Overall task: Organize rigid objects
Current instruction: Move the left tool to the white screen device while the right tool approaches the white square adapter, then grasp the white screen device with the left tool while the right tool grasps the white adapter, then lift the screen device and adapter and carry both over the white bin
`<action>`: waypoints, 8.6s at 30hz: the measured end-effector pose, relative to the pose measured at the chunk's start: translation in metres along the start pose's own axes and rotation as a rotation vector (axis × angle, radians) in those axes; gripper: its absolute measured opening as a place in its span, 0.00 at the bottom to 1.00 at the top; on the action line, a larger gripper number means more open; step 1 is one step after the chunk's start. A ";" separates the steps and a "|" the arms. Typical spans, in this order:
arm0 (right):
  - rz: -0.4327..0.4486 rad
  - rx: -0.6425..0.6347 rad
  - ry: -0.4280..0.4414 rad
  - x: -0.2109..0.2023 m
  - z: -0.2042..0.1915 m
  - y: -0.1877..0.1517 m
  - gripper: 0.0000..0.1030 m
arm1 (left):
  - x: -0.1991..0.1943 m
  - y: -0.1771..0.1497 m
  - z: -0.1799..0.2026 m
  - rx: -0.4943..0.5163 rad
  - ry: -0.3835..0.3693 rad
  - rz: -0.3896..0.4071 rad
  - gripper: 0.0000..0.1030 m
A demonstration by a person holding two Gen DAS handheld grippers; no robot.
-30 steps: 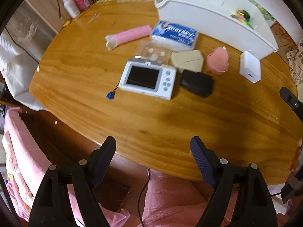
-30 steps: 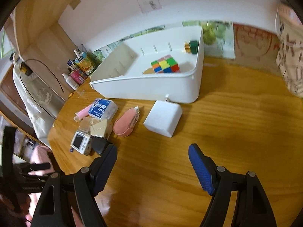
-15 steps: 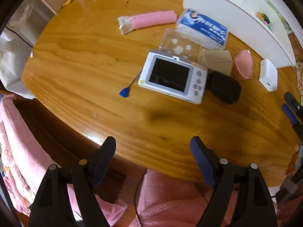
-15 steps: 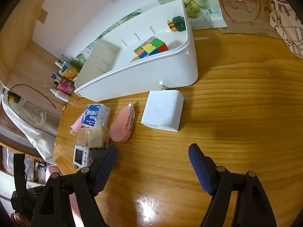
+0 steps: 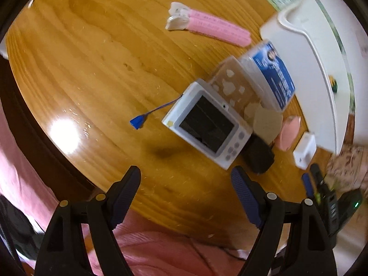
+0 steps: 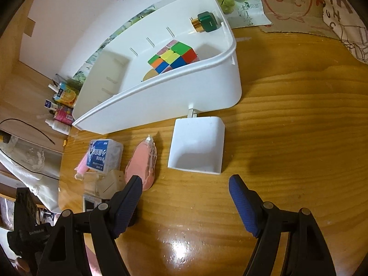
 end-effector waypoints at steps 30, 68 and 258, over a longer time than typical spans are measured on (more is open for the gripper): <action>-0.029 -0.199 -0.070 0.022 -0.020 0.017 0.76 | 0.029 0.021 0.001 -0.256 -0.073 0.081 0.81; 0.029 -0.299 -0.161 0.032 -0.026 0.022 0.66 | 0.052 0.052 0.039 -0.227 0.056 0.107 0.83; 0.482 -0.126 -0.048 -0.071 -0.069 0.111 0.55 | -0.024 0.109 0.211 0.799 0.015 0.431 0.60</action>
Point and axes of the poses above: each gripper's, at about its wrist camera, not at the fingertips, and x roughly the way its jaws point, z to its right, y to its top, the point moved 1 cm from there along x, roughly the way its jaws point, and after that the axes turned 11 degrees about -y, right-handed, at the moved point
